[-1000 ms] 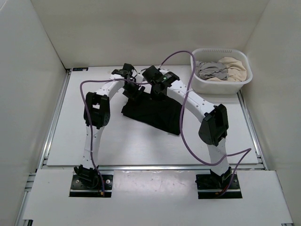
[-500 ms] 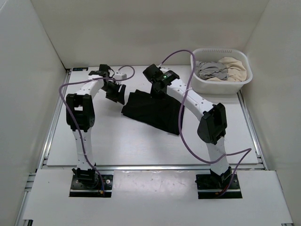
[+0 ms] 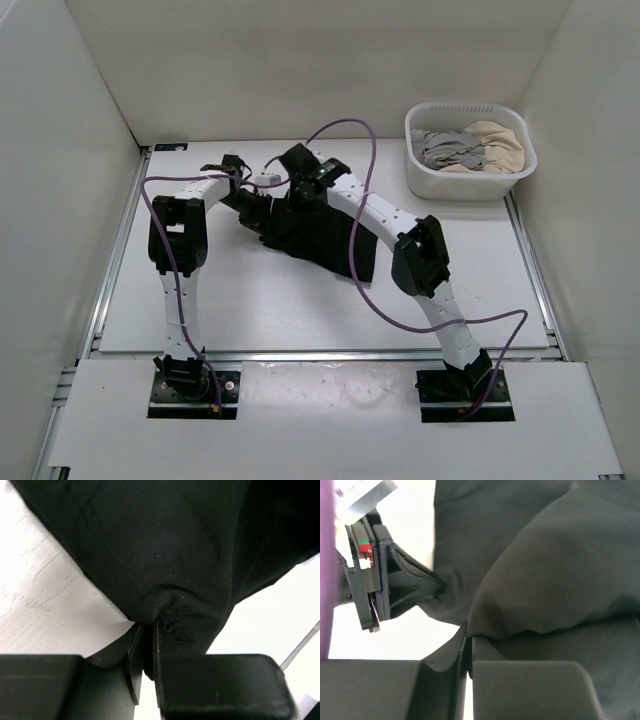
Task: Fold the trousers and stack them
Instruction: Fold the trousers
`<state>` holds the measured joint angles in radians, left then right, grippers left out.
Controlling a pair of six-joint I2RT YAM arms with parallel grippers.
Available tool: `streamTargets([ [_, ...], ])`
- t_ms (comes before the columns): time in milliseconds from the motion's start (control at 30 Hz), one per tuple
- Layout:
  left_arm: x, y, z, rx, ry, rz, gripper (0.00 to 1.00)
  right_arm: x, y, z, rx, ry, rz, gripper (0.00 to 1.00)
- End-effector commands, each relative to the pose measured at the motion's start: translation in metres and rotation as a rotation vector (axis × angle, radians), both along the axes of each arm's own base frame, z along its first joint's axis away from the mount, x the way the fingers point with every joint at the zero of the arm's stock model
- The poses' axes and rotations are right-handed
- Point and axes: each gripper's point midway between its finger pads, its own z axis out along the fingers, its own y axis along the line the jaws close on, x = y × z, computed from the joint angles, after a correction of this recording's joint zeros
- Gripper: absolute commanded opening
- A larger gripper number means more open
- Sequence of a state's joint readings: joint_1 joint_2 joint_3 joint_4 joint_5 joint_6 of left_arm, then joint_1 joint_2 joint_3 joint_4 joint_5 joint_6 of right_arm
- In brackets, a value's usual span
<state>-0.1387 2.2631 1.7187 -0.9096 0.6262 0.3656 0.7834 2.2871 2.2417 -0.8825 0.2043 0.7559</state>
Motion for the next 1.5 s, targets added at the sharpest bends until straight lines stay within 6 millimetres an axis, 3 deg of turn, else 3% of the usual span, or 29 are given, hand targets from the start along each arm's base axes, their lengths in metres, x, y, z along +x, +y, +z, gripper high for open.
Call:
streamTargets([
  [0,-0.006,-0.005,-0.009,-0.028,0.006,-0.018,0.24,-0.006,0.058,-0.010,0.113,-0.025,0.167,0.02],
  [67,-0.004,0.003,-0.012,-0.027,0.021,0.011,0.24,-0.012,0.073,-0.020,0.097,-0.058,0.255,0.22],
  [100,0.000,0.004,-0.010,-0.019,0.013,0.020,0.24,-0.019,0.082,-0.030,0.106,-0.043,0.303,0.50],
  [200,0.015,0.027,-0.007,0.006,-0.009,0.080,0.29,-0.030,0.105,-0.014,0.138,-0.095,0.449,0.70],
  [267,0.024,0.040,-0.004,0.024,-0.024,0.116,0.33,-0.046,0.112,-0.001,0.136,-0.131,0.552,0.73],
  [300,0.032,0.050,0.001,0.023,-0.043,0.138,0.35,-0.044,0.109,0.023,0.141,-0.186,0.560,0.76],
  [367,0.039,0.059,0.008,0.044,-0.065,0.157,0.45,-0.052,0.104,0.043,0.110,-0.249,0.593,0.78],
  [400,0.039,0.061,0.011,0.056,-0.068,0.148,0.48,-0.053,0.092,0.067,0.090,-0.307,0.602,0.81],
  [467,0.042,0.065,0.026,0.077,-0.105,0.146,0.58,-0.055,0.079,0.090,0.055,-0.368,0.589,0.84],
  [500,0.044,0.068,0.031,0.090,-0.126,0.141,0.64,-0.060,0.067,0.121,0.071,-0.419,0.580,0.84],
  [533,0.047,0.068,0.046,0.089,-0.164,0.131,0.67,-0.062,0.061,0.121,0.066,-0.426,0.571,0.85],
  [567,0.052,0.070,0.056,0.102,-0.194,0.136,0.70,-0.068,0.049,0.147,0.081,-0.468,0.565,0.85],
  [600,0.056,0.074,0.064,0.121,-0.225,0.133,0.71,-0.069,0.041,0.155,0.058,-0.494,0.536,0.85],
  [633,0.061,0.074,0.078,0.118,-0.264,0.136,0.76,-0.071,0.030,0.154,0.025,-0.488,0.517,0.85],
  [667,0.065,0.076,0.101,0.125,-0.325,0.132,0.80,-0.076,0.016,0.171,0.035,-0.506,0.474,0.85],
  [700,0.068,0.075,0.116,0.121,-0.376,0.108,0.85,-0.071,0.002,0.175,0.044,-0.496,0.395,0.85],
  [733,0.070,0.066,0.134,0.118,-0.432,0.076,0.91,-0.066,-0.015,0.174,0.026,-0.492,0.323,0.85],
  [767,0.066,0.058,0.159,0.117,-0.493,0.042,1.00,-0.057,-0.054,0.161,-0.025,-0.469,0.216,0.85],
  [800,0.064,0.047,0.169,0.110,-0.547,-0.029,1.00,-0.053,-0.074,0.148,-0.034,-0.432,0.159,0.85],
  [833,0.055,0.019,0.181,0.089,-0.581,-0.105,1.00,-0.039,-0.108,0.148,0.010,-0.402,0.031,0.85],
  [867,0.049,0.003,0.188,0.071,-0.607,-0.155,1.00,-0.033,-0.123,0.136,0.036,-0.365,-0.011,0.85],
  [900,0.041,-0.013,0.192,0.057,-0.619,-0.205,1.00,-0.044,-0.129,0.096,0.073,-0.244,0.022,0.85],
  [933,0.030,-0.045,0.192,0.042,-0.643,-0.304,1.00,-0.033,-0.152,0.084,0.108,-0.197,-0.043,0.84],
  [1000,0.022,-0.075,0.177,0.029,-0.632,-0.392,1.00,-0.029,-0.163,0.066,0.149,-0.163,-0.052,0.84],
  [1033,0.019,-0.099,0.179,0.025,-0.651,-0.436,1.00,-0.028,-0.174,0.043,0.142,-0.108,-0.071,0.84],
  [1167,0.022,-0.134,0.154,-0.012,-0.586,-0.453,1.00,-0.008,-0.188,0.017,0.144,-0.076,-0.098,0.85],
  [1300,0.033,-0.142,0.139,0.030,-0.585,-0.447,1.00,0.013,-0.209,-0.013,0.170,-0.049,-0.162,0.88],
  [1400,0.030,-0.135,0.116,0.098,-0.546,-0.444,1.00,0.013,-0.197,-0.036,0.267,0.024,-0.137,0.88],
  [1467,0.027,-0.127,0.115,0.130,-0.543,-0.436,1.00,0.016,-0.192,-0.050,0.277,0.046,-0.126,0.88],
])
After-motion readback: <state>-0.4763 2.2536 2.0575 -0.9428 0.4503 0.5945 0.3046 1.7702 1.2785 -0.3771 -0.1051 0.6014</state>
